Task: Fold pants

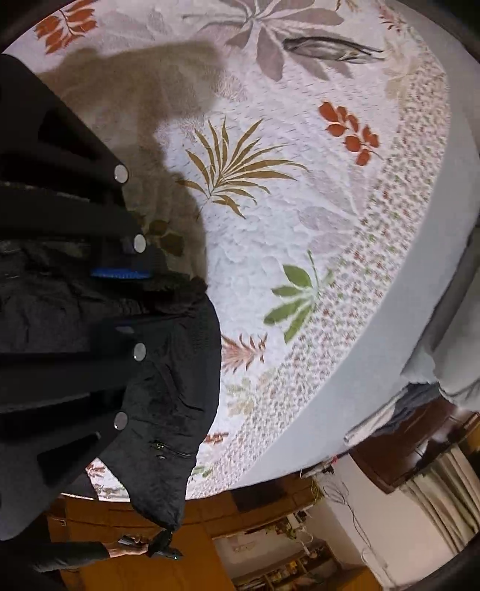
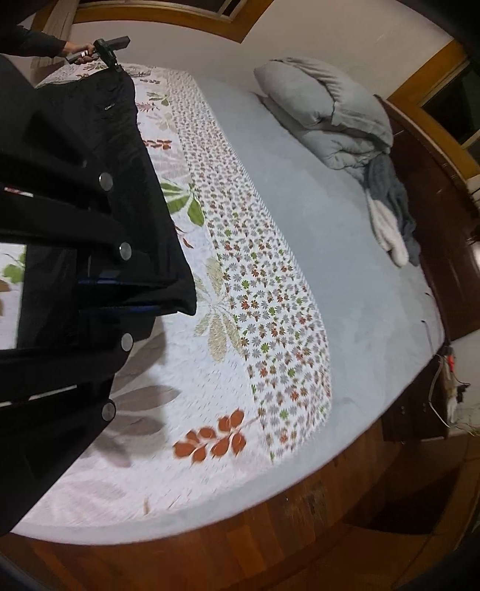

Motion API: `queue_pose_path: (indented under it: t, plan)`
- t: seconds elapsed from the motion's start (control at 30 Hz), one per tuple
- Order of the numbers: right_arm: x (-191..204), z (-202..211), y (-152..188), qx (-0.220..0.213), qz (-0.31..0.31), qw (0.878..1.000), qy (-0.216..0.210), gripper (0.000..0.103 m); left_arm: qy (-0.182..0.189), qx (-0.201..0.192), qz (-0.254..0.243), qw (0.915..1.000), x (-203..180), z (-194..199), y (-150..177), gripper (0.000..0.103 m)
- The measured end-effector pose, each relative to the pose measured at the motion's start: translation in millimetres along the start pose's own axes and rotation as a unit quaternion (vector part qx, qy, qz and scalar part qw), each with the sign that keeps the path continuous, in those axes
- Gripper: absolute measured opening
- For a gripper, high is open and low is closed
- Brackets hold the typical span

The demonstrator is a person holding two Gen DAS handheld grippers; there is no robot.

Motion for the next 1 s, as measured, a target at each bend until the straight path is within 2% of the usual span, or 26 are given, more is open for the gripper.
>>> queue_pose_path:
  t: [0.2, 0.6, 1.0]
  plan:
    - [2, 56, 37, -0.027, -0.011, 1.000, 0.006, 0.008, 0.013, -0.018, -0.016, 0.9996, -14, 41, 9, 0.013]
    - [-2, 133, 115, -0.062, -0.021, 0.998, 0.014, 0.008, 0.028, -0.047, -0.033, 0.9979, -27, 102, 42, 0.013]
    - [-13, 180, 216, -0.106, -0.023, 0.994, -0.005, 0.007, 0.035, -0.065, -0.025, 0.9969, -18, 141, 108, 0.013]
Point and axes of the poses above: each gripper's, at about its wrist camera, not at the fingertips, and z roughly against the way its jaws point, x to its left, y to its underside, the point moved 10 cm from there along -z, roughly the way its jaws point, and after that the axes turned 7 degrees about -y, right-handed, at the moved point
